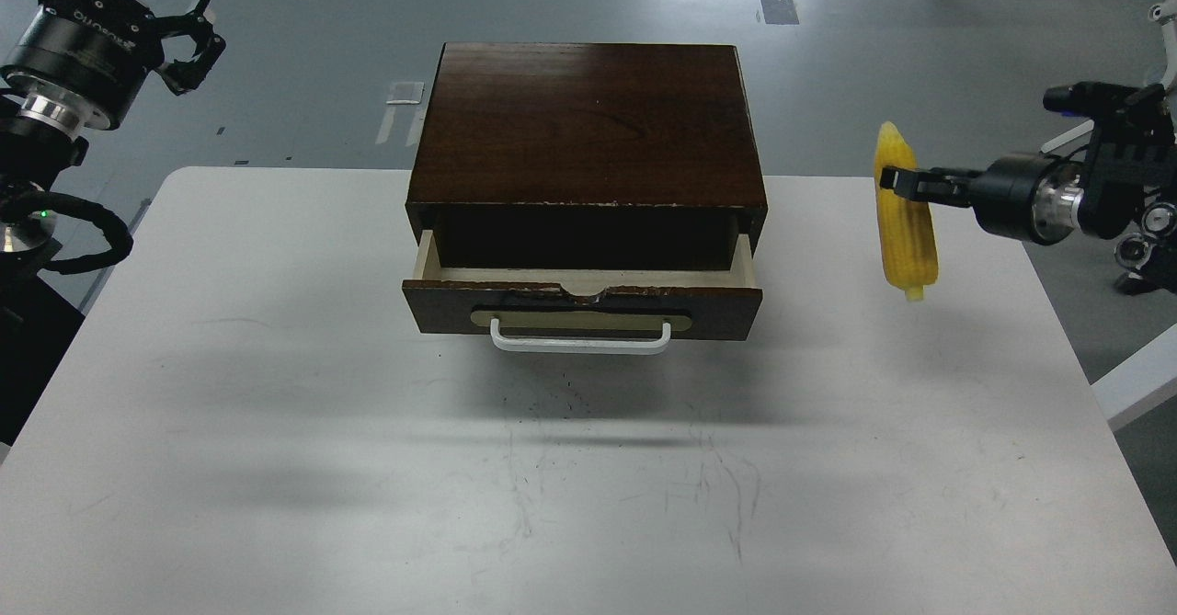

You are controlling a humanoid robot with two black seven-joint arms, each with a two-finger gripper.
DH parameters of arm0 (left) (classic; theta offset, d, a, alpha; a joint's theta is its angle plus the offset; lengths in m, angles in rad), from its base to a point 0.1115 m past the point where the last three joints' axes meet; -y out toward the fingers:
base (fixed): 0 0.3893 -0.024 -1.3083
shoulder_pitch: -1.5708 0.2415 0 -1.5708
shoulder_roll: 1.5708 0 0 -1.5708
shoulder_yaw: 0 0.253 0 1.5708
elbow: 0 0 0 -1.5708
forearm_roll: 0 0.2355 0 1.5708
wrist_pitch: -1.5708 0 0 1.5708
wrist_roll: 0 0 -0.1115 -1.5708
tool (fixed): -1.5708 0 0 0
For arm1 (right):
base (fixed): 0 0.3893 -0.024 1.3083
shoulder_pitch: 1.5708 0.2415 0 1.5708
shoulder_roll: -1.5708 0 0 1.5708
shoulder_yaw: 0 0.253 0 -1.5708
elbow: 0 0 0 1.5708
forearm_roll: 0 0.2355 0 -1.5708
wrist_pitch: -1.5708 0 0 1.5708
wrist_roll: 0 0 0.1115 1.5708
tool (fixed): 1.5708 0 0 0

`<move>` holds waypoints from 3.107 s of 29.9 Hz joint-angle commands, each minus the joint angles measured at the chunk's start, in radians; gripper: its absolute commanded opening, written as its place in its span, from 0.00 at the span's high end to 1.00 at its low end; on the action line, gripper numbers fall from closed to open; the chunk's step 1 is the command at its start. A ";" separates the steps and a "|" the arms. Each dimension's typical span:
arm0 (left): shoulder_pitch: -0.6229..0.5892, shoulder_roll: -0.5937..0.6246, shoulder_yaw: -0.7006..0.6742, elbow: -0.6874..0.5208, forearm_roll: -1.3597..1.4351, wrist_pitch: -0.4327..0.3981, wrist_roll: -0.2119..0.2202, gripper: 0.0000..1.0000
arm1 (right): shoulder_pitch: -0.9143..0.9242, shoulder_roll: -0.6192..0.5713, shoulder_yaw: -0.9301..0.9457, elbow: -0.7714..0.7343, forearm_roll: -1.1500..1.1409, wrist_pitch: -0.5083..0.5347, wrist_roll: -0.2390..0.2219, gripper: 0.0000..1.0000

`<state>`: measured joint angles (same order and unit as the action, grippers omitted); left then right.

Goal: Put corn in drawer with both arms

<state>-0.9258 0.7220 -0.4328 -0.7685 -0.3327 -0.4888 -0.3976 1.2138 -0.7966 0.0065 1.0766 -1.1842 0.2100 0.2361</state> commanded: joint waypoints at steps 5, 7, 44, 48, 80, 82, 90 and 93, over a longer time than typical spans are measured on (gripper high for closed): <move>0.001 0.024 0.012 -0.012 0.018 0.000 0.003 0.02 | 0.219 0.013 0.070 0.215 -0.072 -0.023 -0.001 1.00; 0.001 0.022 0.017 -0.014 0.044 0.000 0.002 0.02 | 0.254 0.074 0.070 0.218 -0.147 -0.018 -0.009 1.00; 0.034 0.103 0.000 -0.006 0.061 0.000 -0.007 0.02 | 0.312 0.425 -0.152 0.307 -0.854 -0.023 0.034 0.49; 0.036 0.108 0.000 -0.006 0.061 0.000 -0.007 0.02 | 0.316 0.425 -0.155 0.306 -0.854 -0.023 0.032 0.39; 0.027 0.001 -0.058 0.107 0.050 0.000 -0.012 0.02 | 0.262 0.229 0.115 -0.127 0.316 -0.029 0.029 0.00; 0.021 -0.030 -0.060 0.144 0.049 0.000 -0.012 0.02 | 0.240 0.229 0.119 -0.202 0.406 -0.030 0.029 0.00; -0.011 -0.121 -0.075 0.221 0.050 0.000 -0.001 0.02 | 0.090 0.223 0.245 -0.365 0.858 -0.026 0.031 0.00; -0.016 -0.148 -0.077 0.222 0.049 0.000 -0.001 0.02 | 0.009 0.189 0.335 -0.368 0.972 -0.023 0.034 0.00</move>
<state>-0.9366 0.6002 -0.5079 -0.5485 -0.2828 -0.4886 -0.3993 1.3016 -0.5764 0.2556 0.7191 -0.3295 0.1835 0.2668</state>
